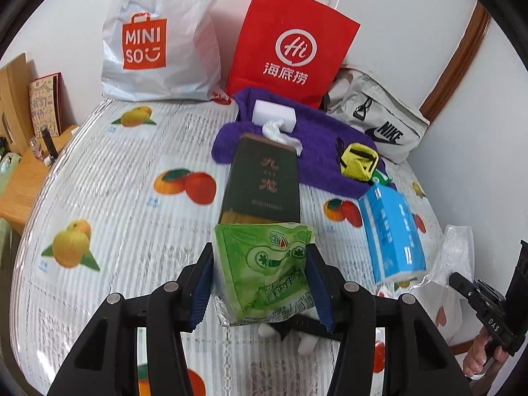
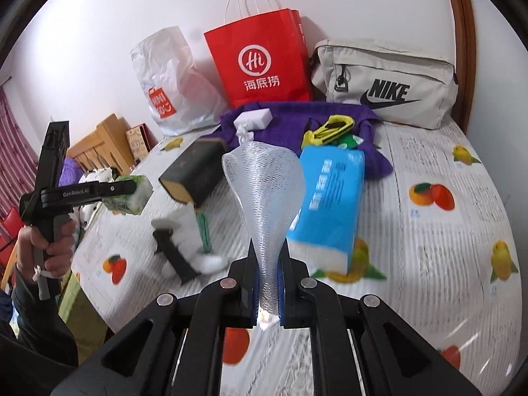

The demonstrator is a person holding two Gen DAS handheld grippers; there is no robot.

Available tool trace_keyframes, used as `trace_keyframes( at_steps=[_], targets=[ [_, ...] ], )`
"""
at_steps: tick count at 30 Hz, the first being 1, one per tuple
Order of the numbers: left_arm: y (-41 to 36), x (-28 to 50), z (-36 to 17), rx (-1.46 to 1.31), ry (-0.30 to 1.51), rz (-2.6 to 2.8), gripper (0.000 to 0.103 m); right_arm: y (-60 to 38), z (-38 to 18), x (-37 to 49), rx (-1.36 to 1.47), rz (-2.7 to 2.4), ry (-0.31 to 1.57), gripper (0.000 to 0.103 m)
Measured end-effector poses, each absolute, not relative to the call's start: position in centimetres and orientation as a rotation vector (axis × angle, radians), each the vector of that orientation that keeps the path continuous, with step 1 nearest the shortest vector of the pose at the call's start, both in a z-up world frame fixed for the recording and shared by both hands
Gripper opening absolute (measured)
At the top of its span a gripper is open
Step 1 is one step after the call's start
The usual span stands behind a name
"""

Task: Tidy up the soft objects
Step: 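Carry the green packet and mesh bag toward the purple towel with both tools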

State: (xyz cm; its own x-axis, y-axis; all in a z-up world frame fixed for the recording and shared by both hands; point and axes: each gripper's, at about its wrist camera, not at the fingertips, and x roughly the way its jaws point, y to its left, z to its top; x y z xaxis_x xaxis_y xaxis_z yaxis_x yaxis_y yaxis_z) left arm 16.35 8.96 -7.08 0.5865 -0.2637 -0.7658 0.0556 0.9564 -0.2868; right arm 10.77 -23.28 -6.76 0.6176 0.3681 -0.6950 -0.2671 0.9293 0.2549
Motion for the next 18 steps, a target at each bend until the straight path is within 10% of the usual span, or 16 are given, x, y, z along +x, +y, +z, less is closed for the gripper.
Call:
trace_keyframes(
  at_steps=[18],
  targets=[
    [7.3,23.2,-5.2,-0.215,0.917,-0.183,0.05,-22.9,-5.4,20.6,0.086,0.335,0.811,0.008]
  ],
)
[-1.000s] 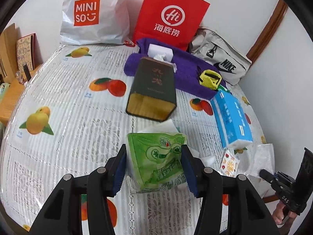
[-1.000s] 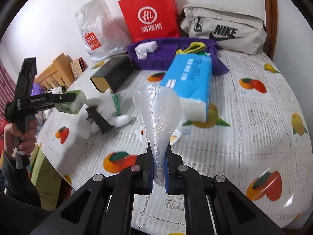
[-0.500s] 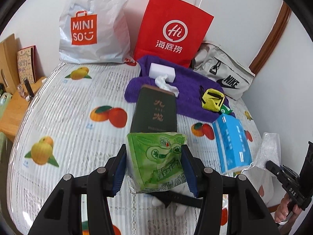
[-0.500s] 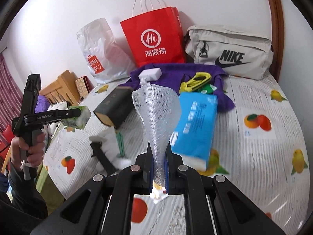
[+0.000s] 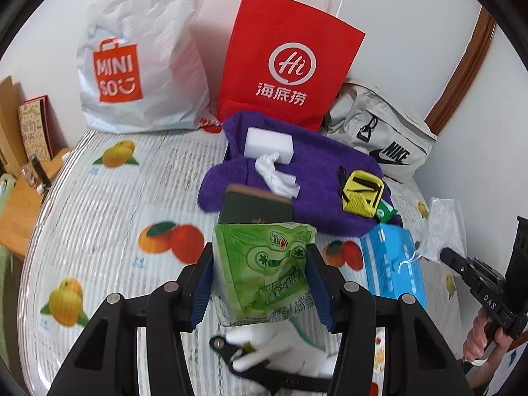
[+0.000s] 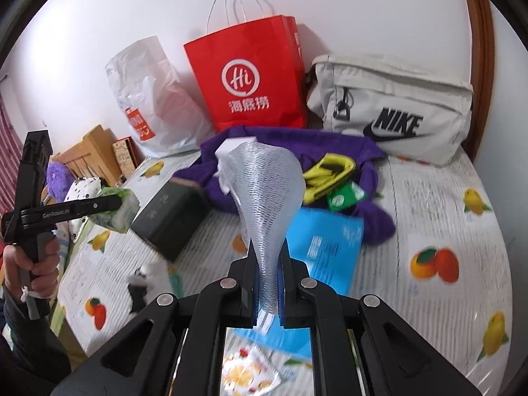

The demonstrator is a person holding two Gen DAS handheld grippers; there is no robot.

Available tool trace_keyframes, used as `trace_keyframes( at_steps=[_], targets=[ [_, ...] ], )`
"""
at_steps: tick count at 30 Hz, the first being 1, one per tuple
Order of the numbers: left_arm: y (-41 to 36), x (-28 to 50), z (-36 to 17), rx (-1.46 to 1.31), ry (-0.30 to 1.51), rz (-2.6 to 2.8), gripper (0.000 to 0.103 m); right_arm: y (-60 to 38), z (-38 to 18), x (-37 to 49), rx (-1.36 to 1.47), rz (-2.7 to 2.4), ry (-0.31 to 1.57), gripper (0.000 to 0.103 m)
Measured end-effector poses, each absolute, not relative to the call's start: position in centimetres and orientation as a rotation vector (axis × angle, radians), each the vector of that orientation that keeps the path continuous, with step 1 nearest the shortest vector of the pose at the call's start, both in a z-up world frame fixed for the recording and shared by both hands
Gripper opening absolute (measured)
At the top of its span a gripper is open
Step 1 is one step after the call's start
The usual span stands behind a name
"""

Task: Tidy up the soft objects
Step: 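Carry the green packet and mesh bag toward the purple towel with both tools, then lower the green packet and mesh bag onto the towel and open both tools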

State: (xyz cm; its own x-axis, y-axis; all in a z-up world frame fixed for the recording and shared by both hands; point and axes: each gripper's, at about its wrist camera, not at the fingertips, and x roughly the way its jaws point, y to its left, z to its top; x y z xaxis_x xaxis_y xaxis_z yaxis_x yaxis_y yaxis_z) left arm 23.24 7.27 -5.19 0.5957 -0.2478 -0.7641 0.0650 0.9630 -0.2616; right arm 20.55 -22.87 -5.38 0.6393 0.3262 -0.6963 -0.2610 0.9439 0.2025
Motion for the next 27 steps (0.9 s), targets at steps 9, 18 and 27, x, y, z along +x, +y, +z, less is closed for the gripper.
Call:
trace_keyframes(
  at_steps=[9,18,27],
  targets=[
    [6.3,28.8,-5.6,-0.244,0.94,-0.198,0.05,-23.2,-4.9,26.3,0.091,0.32,0.795,0.008],
    [5.3,32.9,-6.6,-0.23,0.959,-0.213,0.05,-23.1,-5.9,31.5,0.096,0.308,0.803,0.008],
    [4.3,37.0,-8.5,-0.247,0.998,-0.228,0.05,-23.4,-8.6,36.2,0.093,0.281,0.875,0.009]
  ],
)
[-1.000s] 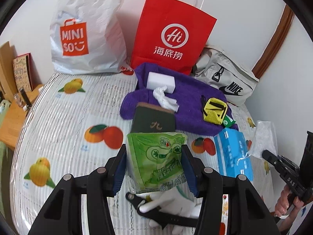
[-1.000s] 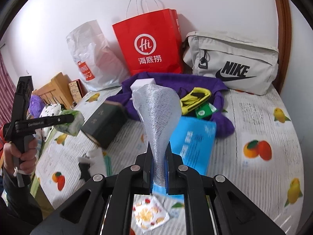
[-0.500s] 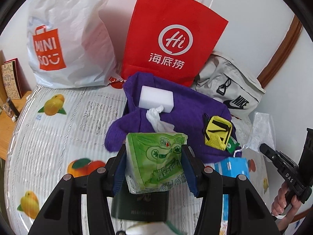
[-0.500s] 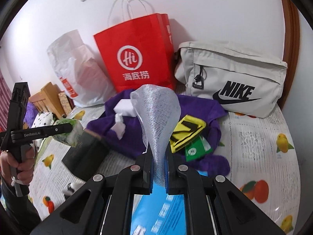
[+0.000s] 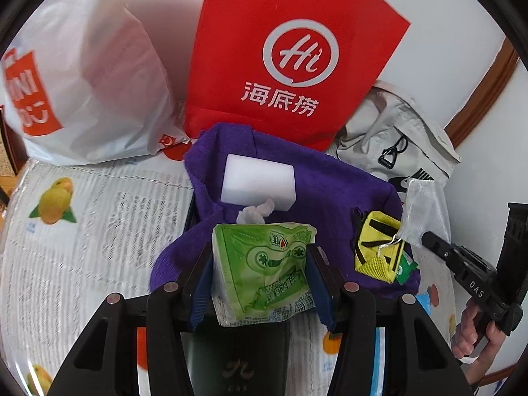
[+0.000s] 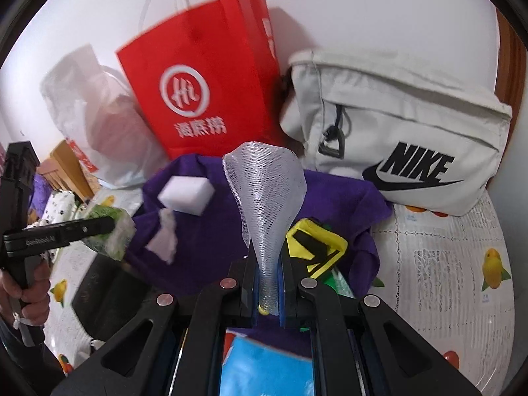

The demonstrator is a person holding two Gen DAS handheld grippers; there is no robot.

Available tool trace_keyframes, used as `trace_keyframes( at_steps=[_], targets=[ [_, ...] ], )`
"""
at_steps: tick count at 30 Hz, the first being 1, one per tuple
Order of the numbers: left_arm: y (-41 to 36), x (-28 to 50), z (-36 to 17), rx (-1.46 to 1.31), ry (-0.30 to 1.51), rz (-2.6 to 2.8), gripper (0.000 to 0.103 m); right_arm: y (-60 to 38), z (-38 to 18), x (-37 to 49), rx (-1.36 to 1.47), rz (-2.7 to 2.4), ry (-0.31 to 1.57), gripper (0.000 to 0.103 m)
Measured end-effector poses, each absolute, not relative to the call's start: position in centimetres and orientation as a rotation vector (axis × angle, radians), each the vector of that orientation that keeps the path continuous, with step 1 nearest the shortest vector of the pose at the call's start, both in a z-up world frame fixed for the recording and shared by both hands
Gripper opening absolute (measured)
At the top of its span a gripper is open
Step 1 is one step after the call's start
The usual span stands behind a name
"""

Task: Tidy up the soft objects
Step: 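Lower the green packet and mesh bag onto the towel and open both tools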

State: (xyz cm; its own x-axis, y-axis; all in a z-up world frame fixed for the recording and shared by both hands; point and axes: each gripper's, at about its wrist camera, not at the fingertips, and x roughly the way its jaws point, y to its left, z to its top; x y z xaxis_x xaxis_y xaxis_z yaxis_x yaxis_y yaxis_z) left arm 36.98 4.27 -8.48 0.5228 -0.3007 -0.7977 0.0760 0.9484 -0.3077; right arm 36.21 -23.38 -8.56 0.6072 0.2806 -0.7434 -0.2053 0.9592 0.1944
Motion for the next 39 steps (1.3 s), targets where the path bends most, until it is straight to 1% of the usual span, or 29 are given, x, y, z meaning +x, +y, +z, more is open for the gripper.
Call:
trace_keyframes(
  at_steps=[8,17,19,20,21,22,23,25,27,33,39],
  targets=[
    [3.9,40.1,-11.3,-0.256,1.061,-0.23,0.051,-23.5,-10.8,38.0,0.096,0.288,0.936,0.01],
    [2.7,41.1,-13.3,-0.223,1.133,-0.238,0.052,-23.9,-12.2,39.2,0.075,0.265,0.976,0.011],
    [2.7,41.2,-13.5,-0.221,1.138,-0.236,0.053,-24.1,-12.4,39.4,0.08,0.261,0.985,0.013],
    [2.7,41.3,-13.6,-0.223,1.143,-0.237,0.055,-24.2,-12.4,39.5,0.083,0.256,0.988,0.017],
    [2.6,41.3,-13.6,-0.221,1.148,-0.239,0.058,-24.4,-12.4,39.5,0.085,0.255,0.986,0.025],
    [2.6,41.5,-13.6,-0.214,1.152,-0.232,0.064,-24.5,-12.4,39.5,0.085,0.258,0.981,0.032],
    [2.4,41.6,-13.7,-0.202,1.154,-0.219,0.066,-24.5,-12.3,39.4,0.083,0.26,0.975,0.047],
    [2.1,41.7,-13.6,-0.173,1.15,-0.204,0.073,-24.4,-12.0,39.1,0.062,0.249,0.951,0.061],
    [1.9,41.6,-13.3,-0.155,1.144,-0.193,0.073,-24.4,-11.8,39.0,0.047,0.239,0.932,0.064],
    [2.3,40.8,-11.7,-0.158,1.109,-0.185,0.073,-24.3,-11.0,38.4,0.059,0.248,0.928,0.065],
    [3.0,38.5,-9.4,-0.141,1.03,-0.172,0.073,-23.5,-9.4,36.0,0.072,0.265,0.899,0.065]
  ],
)
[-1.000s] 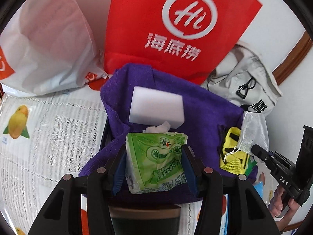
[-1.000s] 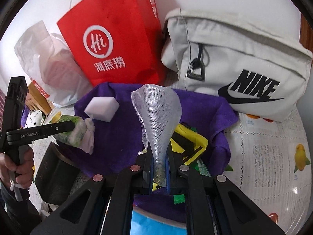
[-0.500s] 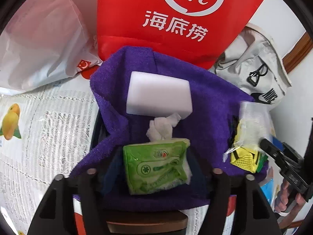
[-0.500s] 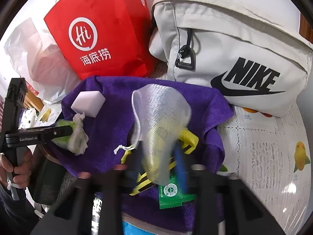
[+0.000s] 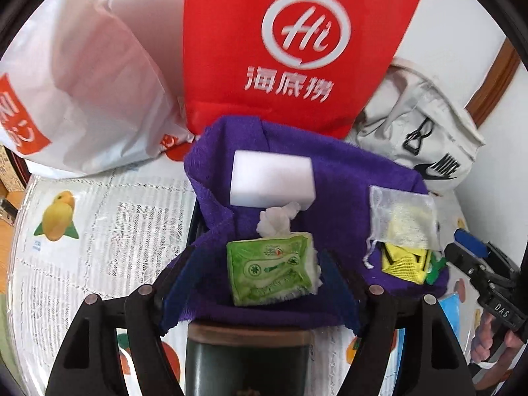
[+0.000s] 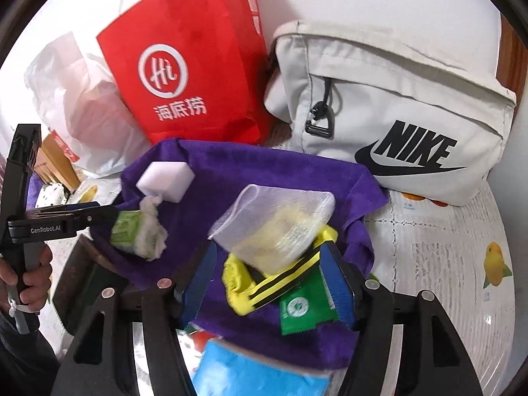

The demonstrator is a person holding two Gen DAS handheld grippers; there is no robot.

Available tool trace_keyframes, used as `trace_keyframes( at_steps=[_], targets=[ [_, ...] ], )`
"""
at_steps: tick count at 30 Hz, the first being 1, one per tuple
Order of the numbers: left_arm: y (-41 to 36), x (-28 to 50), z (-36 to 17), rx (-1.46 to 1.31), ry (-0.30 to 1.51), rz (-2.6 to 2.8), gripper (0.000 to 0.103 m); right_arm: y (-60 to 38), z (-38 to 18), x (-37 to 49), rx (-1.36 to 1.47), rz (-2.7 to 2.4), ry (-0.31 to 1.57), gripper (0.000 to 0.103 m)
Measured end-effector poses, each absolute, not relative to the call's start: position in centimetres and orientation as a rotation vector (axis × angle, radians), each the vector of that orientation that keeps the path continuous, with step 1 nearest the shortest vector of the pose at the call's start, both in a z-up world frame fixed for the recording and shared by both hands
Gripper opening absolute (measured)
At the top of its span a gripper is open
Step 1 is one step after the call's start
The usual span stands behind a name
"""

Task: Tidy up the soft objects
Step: 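Lower the green packet and mesh bag onto the towel and open both tools, then reach the left tool to the white glove while the right tool reaches the black watch strap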

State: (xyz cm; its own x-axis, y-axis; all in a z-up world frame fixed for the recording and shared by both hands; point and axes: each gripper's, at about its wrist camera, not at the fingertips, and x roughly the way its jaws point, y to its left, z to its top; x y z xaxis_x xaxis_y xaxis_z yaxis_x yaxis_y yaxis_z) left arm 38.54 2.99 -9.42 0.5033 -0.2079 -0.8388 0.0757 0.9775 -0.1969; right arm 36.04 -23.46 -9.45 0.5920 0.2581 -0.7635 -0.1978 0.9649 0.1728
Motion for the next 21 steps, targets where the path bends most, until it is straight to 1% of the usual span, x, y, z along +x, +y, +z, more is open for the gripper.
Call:
trace_keyframes(
  at_steps=[5,11,14,21],
  targets=[
    [3.5,35.8,-7.6,-0.158,0.944,-0.182,0.073,-22.8,-8.5,33.8,0.07,0.265,0.874,0.065],
    [3.6,31.7,-5.8,-0.115,0.856,-0.195,0.073,-22.2,-7.4,30.8,0.079,0.269,0.867,0.065],
    [3.9,29.7,-5.3,-0.132,0.855,-0.187,0.073,-22.0,-6.9,29.1,0.084,0.257,0.845,0.065],
    [4.2,24.9,-4.5,-0.093,0.864,-0.174,0.073,-21.6,-6.1,24.9,0.11,0.298,0.865,0.065]
  ],
)
